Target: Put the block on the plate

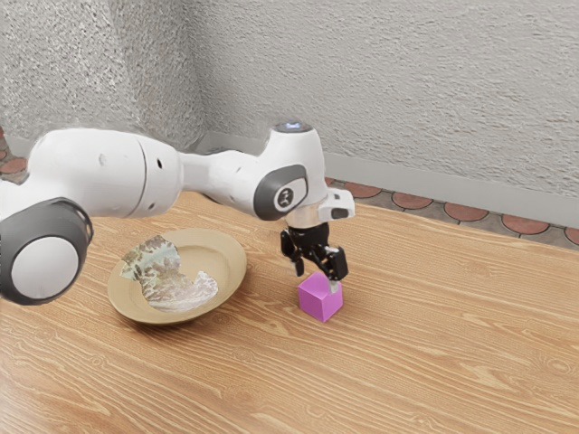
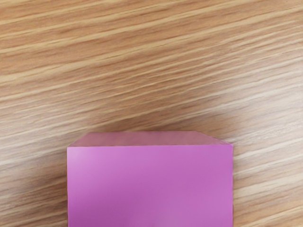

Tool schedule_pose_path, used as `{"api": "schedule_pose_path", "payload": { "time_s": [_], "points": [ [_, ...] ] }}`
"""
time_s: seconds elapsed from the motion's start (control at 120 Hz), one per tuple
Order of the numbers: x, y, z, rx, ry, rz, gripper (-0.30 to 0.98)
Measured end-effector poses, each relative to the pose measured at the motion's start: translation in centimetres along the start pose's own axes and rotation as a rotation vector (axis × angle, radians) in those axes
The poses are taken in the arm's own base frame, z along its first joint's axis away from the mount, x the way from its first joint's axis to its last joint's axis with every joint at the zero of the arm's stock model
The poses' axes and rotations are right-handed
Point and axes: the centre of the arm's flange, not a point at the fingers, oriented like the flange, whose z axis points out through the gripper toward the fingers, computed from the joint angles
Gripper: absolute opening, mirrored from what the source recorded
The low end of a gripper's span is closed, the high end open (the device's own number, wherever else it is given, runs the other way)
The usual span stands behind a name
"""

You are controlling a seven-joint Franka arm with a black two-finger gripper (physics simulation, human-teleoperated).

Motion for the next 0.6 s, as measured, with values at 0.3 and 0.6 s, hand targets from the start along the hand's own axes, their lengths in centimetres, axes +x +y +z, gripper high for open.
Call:
{"api": "schedule_pose_path", "payload": {
  "time_s": [0.3, 0.6],
  "points": [
    [0.2, 0.1, 2.2, 0.009, 0.007, 0.005, 0.69],
    [-0.1, -0.1, 4.2, 0.008, -0.004, 0.001, 0.63]
  ]
}}
